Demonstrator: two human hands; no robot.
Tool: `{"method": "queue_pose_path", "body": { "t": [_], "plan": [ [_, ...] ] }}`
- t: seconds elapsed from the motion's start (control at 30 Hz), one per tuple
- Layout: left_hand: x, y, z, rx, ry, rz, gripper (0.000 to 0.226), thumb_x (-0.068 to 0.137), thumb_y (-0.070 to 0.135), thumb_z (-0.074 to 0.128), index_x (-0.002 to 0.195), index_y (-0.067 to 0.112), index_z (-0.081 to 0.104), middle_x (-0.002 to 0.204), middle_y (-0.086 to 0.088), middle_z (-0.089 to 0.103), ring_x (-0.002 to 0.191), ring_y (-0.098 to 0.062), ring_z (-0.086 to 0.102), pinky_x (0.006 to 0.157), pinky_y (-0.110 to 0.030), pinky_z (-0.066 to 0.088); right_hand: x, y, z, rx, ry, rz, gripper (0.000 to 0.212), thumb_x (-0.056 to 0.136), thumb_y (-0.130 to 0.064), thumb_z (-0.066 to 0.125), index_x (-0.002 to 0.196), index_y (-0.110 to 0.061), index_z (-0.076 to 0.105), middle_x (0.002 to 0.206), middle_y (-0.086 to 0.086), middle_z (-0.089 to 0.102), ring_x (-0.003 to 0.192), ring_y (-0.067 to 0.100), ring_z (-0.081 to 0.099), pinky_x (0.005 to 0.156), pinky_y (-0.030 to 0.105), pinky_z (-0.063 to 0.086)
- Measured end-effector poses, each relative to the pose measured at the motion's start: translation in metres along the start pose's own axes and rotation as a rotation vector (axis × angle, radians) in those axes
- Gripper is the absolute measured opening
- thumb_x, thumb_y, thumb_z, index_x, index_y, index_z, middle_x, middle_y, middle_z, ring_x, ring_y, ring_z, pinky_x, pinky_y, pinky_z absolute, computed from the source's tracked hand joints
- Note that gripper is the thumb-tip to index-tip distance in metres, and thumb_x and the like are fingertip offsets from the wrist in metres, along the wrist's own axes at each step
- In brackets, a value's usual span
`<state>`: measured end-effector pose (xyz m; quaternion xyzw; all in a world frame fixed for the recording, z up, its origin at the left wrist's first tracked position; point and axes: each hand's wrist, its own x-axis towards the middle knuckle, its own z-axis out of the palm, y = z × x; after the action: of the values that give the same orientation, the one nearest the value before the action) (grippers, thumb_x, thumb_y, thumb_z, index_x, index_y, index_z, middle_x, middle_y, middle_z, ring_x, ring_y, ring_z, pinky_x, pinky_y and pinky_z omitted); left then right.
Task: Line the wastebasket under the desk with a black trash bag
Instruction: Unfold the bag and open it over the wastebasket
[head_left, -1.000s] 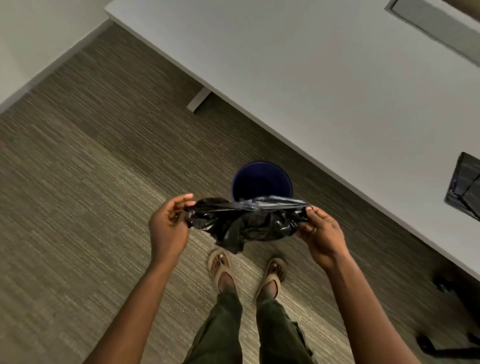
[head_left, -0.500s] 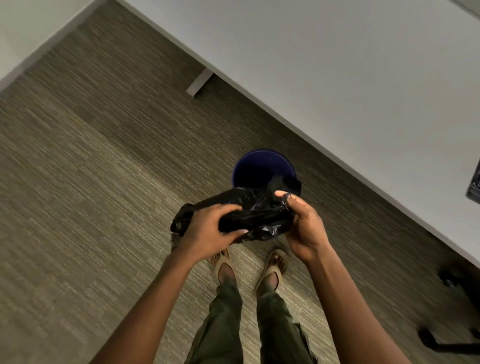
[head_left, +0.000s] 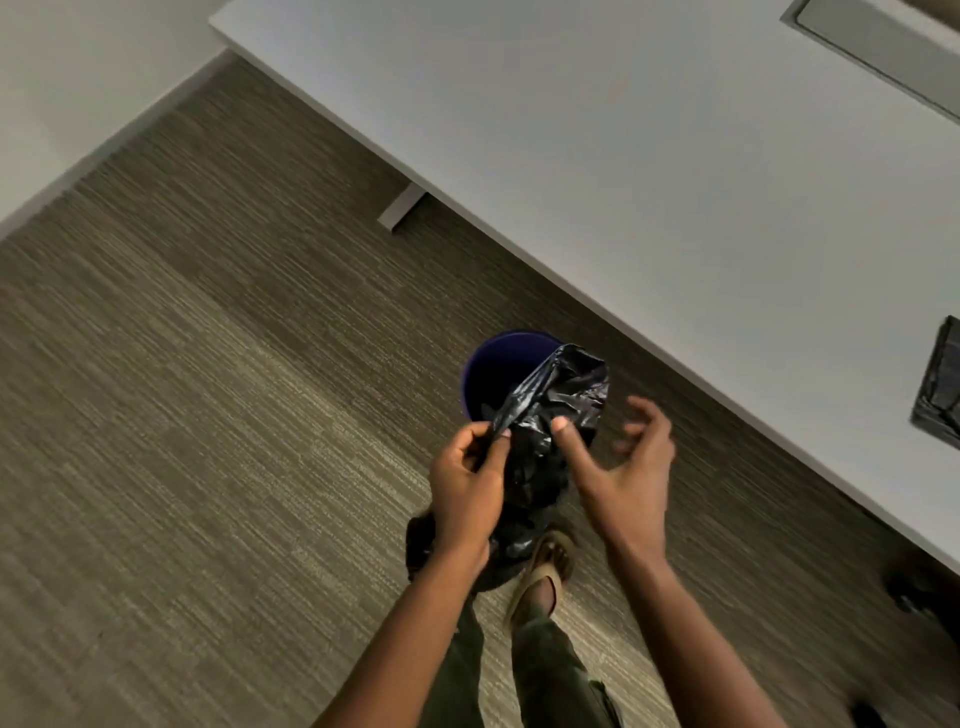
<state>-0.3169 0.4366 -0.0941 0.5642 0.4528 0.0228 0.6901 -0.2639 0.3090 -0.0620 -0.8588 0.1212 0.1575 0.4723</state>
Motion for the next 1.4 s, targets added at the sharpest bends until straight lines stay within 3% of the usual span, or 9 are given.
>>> {"method": "queue_pose_path", "body": {
  "t": [0.2,0.3,0.5,0.6,0.73,1.0,1.23,1.3,1.4],
  "plan": [
    [-0.009,-0.023,0.012,-0.232,-0.181,-0.243,0.015,0.098,0.006,0.066,0.11,0.009,0.075,0.105,-0.011,0.081,0.104,-0.025,0.077,0.087,-0.03,0.061,-0.022,0.032,0.034,0.426,-0.194,0.266,0.022,0.095,-0.03,0.071,0.115,-0.022,0.073,0.107,0.005,0.08,0.105,0.022,0.076,0.099,0.05,0.058],
    [0.007,-0.024,-0.004,-0.371,-0.163,-0.281,0.014,0.095,0.006,0.068,0.108,0.008,0.075,0.102,-0.012,0.08,0.098,-0.023,0.074,0.089,-0.031,0.06,-0.007,0.042,0.034,0.577,-0.123,0.331,0.018,0.1,-0.011,0.063,0.114,-0.008,0.074,0.11,0.017,0.078,0.108,0.036,0.073,0.099,0.051,0.056],
    [0.056,-0.017,-0.054,-0.384,-0.192,-0.327,0.033,0.081,0.022,0.076,0.109,0.005,0.074,0.105,-0.017,0.077,0.088,-0.023,0.077,0.081,-0.035,0.064,0.043,0.057,0.002,0.704,-0.023,0.479,0.029,0.105,-0.007,0.05,0.083,-0.017,0.067,0.078,0.005,0.068,0.072,0.018,0.06,0.066,0.028,0.056],
    [0.081,-0.011,-0.07,-0.361,-0.19,-0.369,0.049,0.08,0.022,0.076,0.121,-0.004,0.067,0.107,-0.02,0.073,0.086,-0.026,0.075,0.085,-0.039,0.063,0.066,0.062,-0.01,0.625,0.031,0.416,0.027,0.106,-0.014,0.052,0.092,-0.02,0.074,0.087,0.003,0.074,0.079,0.016,0.065,0.077,0.033,0.057],
    [0.096,0.003,-0.064,-0.267,-0.211,-0.316,0.026,0.083,0.023,0.076,0.103,0.006,0.072,0.102,-0.018,0.076,0.086,-0.024,0.078,0.086,-0.038,0.063,0.078,0.05,-0.01,0.507,0.078,0.253,0.022,0.106,-0.019,0.053,0.103,-0.019,0.074,0.096,0.0,0.074,0.087,0.014,0.066,0.085,0.037,0.057],
    [0.087,0.049,-0.021,0.171,0.012,0.441,0.004,0.093,0.031,0.074,0.094,0.028,0.075,0.087,0.008,0.077,0.086,-0.007,0.072,0.077,-0.017,0.056,0.075,0.011,-0.01,0.38,0.275,-0.329,0.019,0.107,-0.01,0.049,0.111,-0.011,0.068,0.106,0.011,0.07,0.098,0.019,0.068,0.087,0.029,0.056],
    [0.077,0.026,-0.015,0.253,0.044,0.698,0.008,0.094,0.025,0.073,0.102,0.026,0.071,0.088,0.009,0.076,0.081,-0.007,0.073,0.071,-0.014,0.055,0.067,0.029,-0.02,0.104,0.387,-0.719,0.018,0.105,-0.011,0.049,0.11,-0.007,0.066,0.104,-0.005,0.067,0.096,-0.006,0.062,0.084,0.013,0.048],
    [0.092,-0.013,-0.018,0.491,0.089,0.752,0.008,0.095,0.021,0.071,0.102,0.02,0.072,0.088,0.011,0.072,0.08,-0.005,0.068,0.072,-0.015,0.053,0.073,0.065,-0.005,-0.071,0.292,-0.825,0.027,0.105,-0.019,0.048,0.108,-0.005,0.071,0.102,0.004,0.071,0.097,0.005,0.065,0.091,0.019,0.05],
    [0.11,-0.081,-0.025,0.744,-0.007,0.552,0.01,0.093,0.023,0.067,0.1,0.029,0.069,0.091,0.008,0.072,0.083,-0.015,0.07,0.071,-0.036,0.059,0.082,0.13,0.022,-0.226,0.017,-0.567,0.029,0.099,-0.015,0.057,0.118,-0.032,0.069,0.109,-0.001,0.076,0.098,0.014,0.071,0.086,0.038,0.059]
  ]
}}
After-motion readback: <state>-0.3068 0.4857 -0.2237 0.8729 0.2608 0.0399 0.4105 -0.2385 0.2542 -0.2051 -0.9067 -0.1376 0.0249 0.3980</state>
